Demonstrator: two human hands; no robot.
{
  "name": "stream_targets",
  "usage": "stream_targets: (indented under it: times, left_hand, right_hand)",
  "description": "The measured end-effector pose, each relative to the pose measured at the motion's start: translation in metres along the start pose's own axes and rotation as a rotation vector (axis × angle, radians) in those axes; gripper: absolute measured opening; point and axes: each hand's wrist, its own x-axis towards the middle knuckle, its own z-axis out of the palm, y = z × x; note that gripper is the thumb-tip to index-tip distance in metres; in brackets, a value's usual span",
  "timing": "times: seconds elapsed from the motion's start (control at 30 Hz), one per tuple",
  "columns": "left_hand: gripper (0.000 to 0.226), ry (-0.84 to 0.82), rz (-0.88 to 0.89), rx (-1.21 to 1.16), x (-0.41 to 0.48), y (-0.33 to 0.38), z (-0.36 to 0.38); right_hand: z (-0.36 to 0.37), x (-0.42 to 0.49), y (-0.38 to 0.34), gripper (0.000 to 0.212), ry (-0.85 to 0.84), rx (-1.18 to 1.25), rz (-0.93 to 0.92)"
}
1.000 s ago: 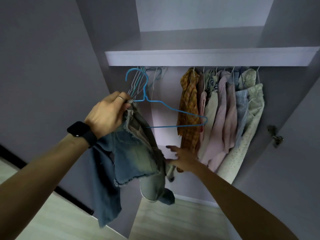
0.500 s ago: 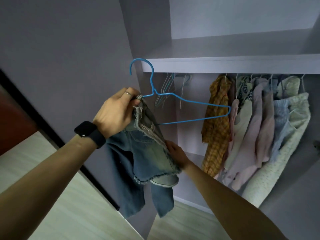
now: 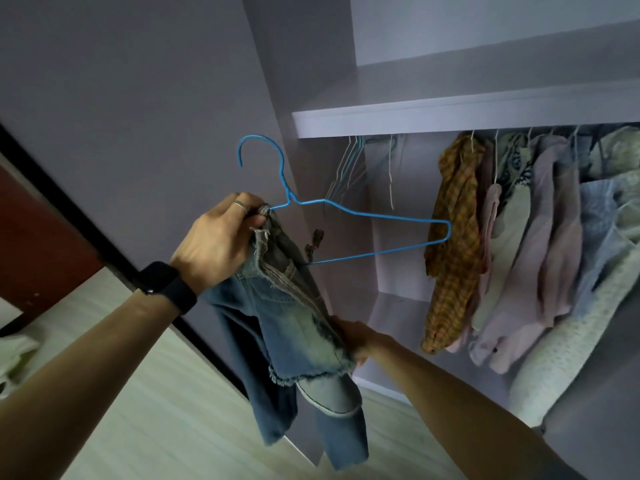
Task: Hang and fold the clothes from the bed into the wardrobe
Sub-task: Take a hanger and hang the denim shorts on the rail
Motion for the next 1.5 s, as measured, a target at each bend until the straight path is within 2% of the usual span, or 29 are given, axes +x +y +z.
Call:
stream_targets:
  times: [0.07, 0.17, 0.27, 0.37, 0.43, 0.5, 0.57, 0.67, 0.77, 0.8, 0.9, 1.1, 1.23, 1.3, 1.37, 1.4, 1.43, 1.47, 1.5]
  left_hand:
    - [0.013, 0.005, -0.008, 0.0, -0.001, 0.001, -0.001]
    - [0.014, -0.016, -0.02, 0.02, -0.001, 0.004, 0.001]
    - [0.015, -0.037, -0.017, 0.042, -0.001, 0.007, 0.002]
    - [0.017, -0.06, -0.013, 0.044, 0.001, 0.013, 0.007]
    - [0.017, -0.067, -0.014, 0.041, 0.002, 0.016, 0.012]
    - [0.018, -0.077, -0.024, 0.034, 0.001, 0.017, 0.017]
    - [0.019, -0.105, -0.035, 0.041, -0.001, 0.019, 0.025]
    - [0.023, -0.184, -0.039, 0.059, -0.003, 0.021, 0.036]
    - [0.026, -0.23, -0.041, 0.102, -0.005, 0.02, 0.045]
    - [0.026, -0.238, -0.032, 0.119, -0.005, 0.019, 0.049]
    - [0.026, -0.268, -0.002, 0.139, -0.008, 0.024, 0.064]
    - [0.035, -0.323, 0.065, 0.117, -0.008, 0.05, 0.107]
    - [0.057, -0.458, -0.057, 0.169, 0.011, 0.077, 0.15]
    - [0.054, -0.453, -0.144, 0.15, 0.024, 0.086, 0.165]
    - [0.042, -0.392, -0.241, 0.115, 0.036, 0.084, 0.172]
    - [0.035, -0.352, -0.286, 0.073, 0.041, 0.081, 0.173]
    - [0.028, -0.305, -0.327, 0.011, 0.047, 0.078, 0.173]
    - [0.024, -0.251, -0.362, -0.067, 0.052, 0.075, 0.171]
    - [0.022, -0.197, -0.376, -0.144, 0.057, 0.074, 0.169]
  right_hand:
    - [0.006, -0.001, 0.012, 0.048, -0.029, -0.042, 0.02]
    - [0.012, -0.005, 0.026, 0.02, 0.028, -0.101, 0.012]
    - [0.014, -0.007, 0.034, 0.012, 0.074, -0.25, -0.058]
    - [0.015, -0.015, 0.044, 0.002, 0.097, -0.189, -0.061]
    - [0.008, -0.025, 0.055, 0.009, 0.169, -0.013, -0.003]
    - [-0.009, -0.037, 0.067, 0.014, 0.316, 0.188, 0.048]
    - [-0.033, -0.05, 0.081, 0.007, 0.487, 0.318, 0.093]
    - [-0.072, -0.066, 0.107, 0.021, 0.618, 0.342, 0.116]
    - [-0.106, -0.087, 0.128, 0.047, 0.702, 0.321, 0.122]
    - [-0.117, -0.096, 0.131, 0.046, 0.753, 0.345, 0.113]
    - [-0.152, -0.122, 0.126, 0.035, 0.879, 0.412, 0.031]
    - [-0.207, -0.167, 0.068, 0.047, 0.961, 0.363, -0.081]
    - [-0.218, -0.194, 0.017, 0.044, 0.977, 0.343, -0.256]
    - [-0.221, -0.214, -0.003, 0.036, 1.04, 0.343, -0.361]
    - [-0.216, -0.239, -0.013, 0.022, 1.112, 0.46, -0.484]
    - [-0.211, -0.252, -0.014, 0.013, 1.094, 0.524, -0.537]
    - [-0.205, -0.263, -0.01, 0.013, 1.019, 0.568, -0.548]
    - [-0.198, -0.271, -0.002, 0.018, 0.864, 0.586, -0.503]
    - [-0.19, -0.277, 0.006, 0.026, 0.631, 0.515, -0.4]
